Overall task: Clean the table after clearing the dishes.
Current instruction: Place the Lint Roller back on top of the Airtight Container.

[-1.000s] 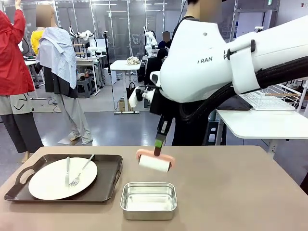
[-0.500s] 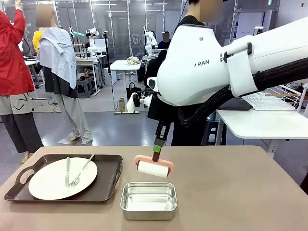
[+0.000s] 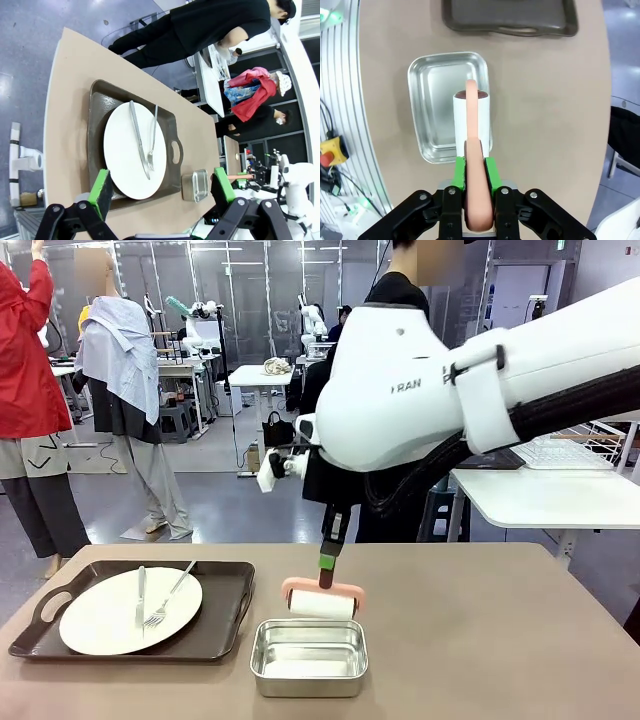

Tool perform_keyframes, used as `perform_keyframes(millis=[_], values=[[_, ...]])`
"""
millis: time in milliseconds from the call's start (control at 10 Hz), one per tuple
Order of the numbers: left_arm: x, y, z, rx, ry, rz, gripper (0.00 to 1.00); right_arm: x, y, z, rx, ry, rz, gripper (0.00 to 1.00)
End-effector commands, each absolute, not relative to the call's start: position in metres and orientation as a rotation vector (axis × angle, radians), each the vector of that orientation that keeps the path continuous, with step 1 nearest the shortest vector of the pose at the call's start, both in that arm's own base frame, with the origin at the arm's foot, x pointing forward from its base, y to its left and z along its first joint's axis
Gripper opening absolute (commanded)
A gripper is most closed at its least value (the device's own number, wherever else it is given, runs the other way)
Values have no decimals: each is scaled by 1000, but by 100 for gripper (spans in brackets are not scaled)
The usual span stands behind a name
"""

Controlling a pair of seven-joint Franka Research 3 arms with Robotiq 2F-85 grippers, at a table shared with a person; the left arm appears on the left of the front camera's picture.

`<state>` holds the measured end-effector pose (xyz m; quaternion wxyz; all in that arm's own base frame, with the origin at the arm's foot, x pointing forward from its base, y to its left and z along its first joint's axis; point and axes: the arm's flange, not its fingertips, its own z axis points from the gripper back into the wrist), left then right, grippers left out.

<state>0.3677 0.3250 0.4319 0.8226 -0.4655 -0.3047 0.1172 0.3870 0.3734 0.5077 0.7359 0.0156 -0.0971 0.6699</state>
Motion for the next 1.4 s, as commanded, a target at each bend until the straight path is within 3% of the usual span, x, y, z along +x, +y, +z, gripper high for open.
perform_keyframes(millis=[0,1300], values=[[366,328,434,-1001,-648,244,100,395,391,508,26,-125,1545,20],[366,328,434,-1001,-648,244,100,465,433,406,69,25,1539,20]])
